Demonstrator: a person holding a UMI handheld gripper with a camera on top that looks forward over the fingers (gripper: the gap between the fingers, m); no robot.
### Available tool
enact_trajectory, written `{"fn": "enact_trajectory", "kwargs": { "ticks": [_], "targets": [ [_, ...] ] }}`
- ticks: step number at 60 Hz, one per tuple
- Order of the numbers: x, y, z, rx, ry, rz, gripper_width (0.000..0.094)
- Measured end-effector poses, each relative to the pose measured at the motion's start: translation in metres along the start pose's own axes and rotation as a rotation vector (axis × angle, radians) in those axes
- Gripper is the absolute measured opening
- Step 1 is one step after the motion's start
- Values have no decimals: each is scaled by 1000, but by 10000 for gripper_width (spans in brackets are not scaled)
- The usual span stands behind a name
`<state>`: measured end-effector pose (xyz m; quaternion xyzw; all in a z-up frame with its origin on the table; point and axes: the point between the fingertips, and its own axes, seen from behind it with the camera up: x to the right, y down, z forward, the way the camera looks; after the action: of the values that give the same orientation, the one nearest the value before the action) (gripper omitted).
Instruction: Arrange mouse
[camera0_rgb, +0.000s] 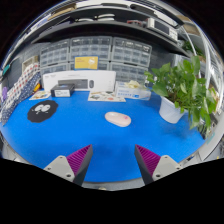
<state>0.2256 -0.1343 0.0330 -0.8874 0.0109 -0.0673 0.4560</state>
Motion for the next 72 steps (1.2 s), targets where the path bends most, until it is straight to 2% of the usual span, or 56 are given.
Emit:
{"fn": "enact_trajectory", "kwargs": {
  "ticks": [12, 24, 39, 56, 58, 59, 63, 72],
  "targets": [
    [32, -19, 79, -20, 2, -44, 837],
    [41, -46, 136, -45, -59, -23, 832],
    [38, -69, 176, -75, -112, 8, 785],
    [37, -77, 194, -94, -117, 59, 588],
    [33, -77, 194, -94, -124, 58, 553],
    [32, -77, 194, -94, -120, 56, 473],
    [32, -76, 194, -104, -102, 50, 456],
    [32, -74, 193, -138, -77, 65, 349]
  ]
}}
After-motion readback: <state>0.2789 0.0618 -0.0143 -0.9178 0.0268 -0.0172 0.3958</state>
